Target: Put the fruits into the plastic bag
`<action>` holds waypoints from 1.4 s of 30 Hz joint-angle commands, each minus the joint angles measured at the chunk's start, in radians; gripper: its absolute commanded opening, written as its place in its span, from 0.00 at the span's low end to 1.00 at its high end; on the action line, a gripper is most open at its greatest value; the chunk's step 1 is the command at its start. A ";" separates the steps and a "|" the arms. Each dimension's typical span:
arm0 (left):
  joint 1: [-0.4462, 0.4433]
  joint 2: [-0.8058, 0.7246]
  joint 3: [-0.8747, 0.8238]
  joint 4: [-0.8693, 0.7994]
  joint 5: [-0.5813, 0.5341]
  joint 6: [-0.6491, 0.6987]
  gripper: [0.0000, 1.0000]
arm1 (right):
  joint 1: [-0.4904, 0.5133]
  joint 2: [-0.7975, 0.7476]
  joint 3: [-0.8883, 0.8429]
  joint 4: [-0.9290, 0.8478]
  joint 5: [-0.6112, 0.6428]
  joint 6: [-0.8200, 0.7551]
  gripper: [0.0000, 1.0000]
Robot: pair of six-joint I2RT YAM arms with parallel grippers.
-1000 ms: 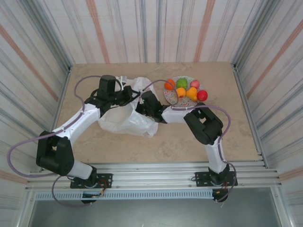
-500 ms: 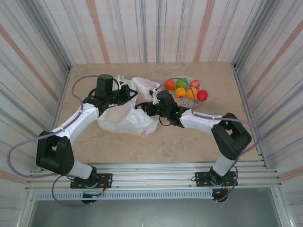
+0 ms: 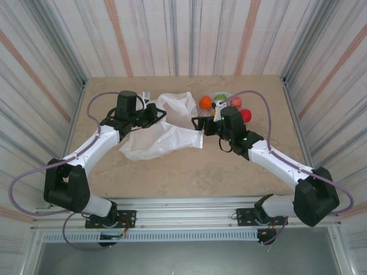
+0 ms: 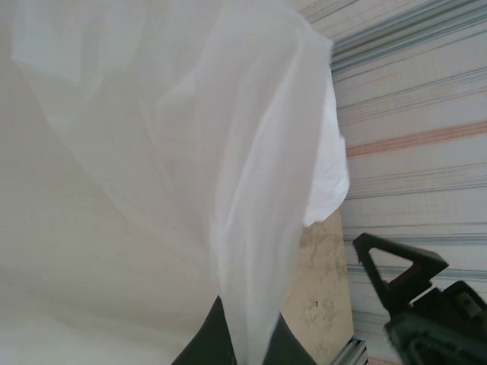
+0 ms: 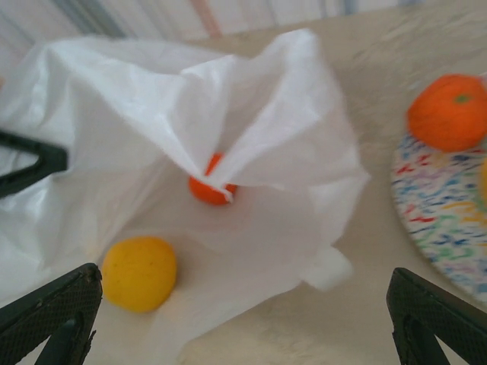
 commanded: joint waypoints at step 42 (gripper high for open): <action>-0.074 0.071 0.059 -0.058 0.022 0.261 0.03 | -0.087 -0.009 0.069 -0.322 0.136 -0.008 0.95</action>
